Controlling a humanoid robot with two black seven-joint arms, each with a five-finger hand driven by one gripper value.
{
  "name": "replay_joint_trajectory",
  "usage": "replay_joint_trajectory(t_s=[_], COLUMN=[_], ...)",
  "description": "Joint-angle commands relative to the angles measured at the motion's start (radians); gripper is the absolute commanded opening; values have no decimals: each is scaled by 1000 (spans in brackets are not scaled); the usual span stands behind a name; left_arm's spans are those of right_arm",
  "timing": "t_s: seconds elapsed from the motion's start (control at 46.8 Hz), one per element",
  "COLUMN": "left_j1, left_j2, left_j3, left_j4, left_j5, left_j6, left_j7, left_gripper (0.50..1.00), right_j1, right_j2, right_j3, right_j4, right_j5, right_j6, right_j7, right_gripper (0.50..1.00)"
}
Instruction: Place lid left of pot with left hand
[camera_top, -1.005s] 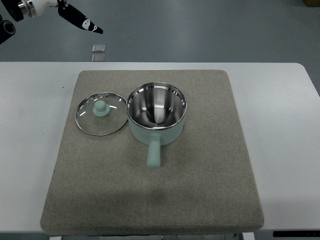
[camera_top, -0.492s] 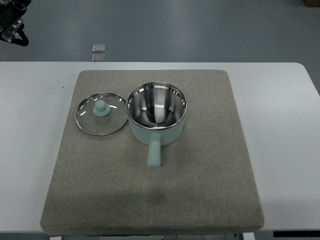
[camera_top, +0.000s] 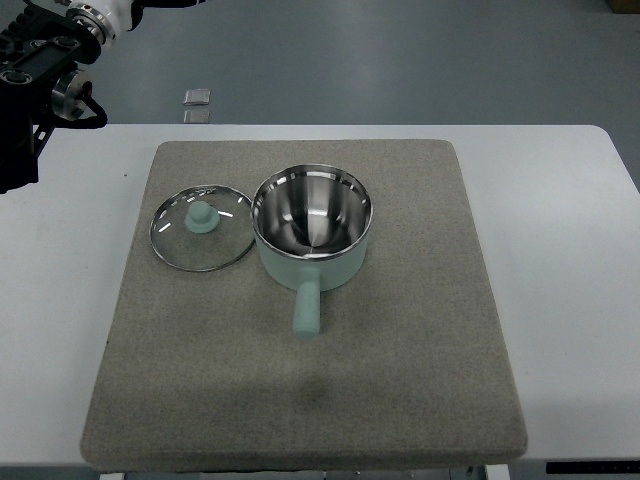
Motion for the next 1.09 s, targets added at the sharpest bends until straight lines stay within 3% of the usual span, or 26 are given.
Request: replay_joint_trajectory(t_s=[0.0,0.321,0.513,0.663,0.856,1.07], left_j1=[28,132,192,195,191,192], left_j2=[-2,-3,-5,-29,-48,-48], left_j3=[-62,-337,-458,-461,-464,-469], left_j4=[2,0,35,101,130,130], left_j5=[-2,-14,-77,-95,-190,-206], left_j6=[-47,-77,-231,-225,-139,-173], left_j7=[-33,-55,-52,-47,-26,-29], left_gripper=[994,994,994,994,994,994], right_j1=[0,0,0,0,0,0], right_j2=[0,0,0,0,0,0], right_j3=[1,0,1,0,0,0], right_j4=[0,0,0,0,0,0], right_j5=[0,0,0,0,0,0], right_j6=[0,0,0,0,0,0], right_j7=[0,0,0,0,0,0], right_gripper=[924,924,924,924,924,924])
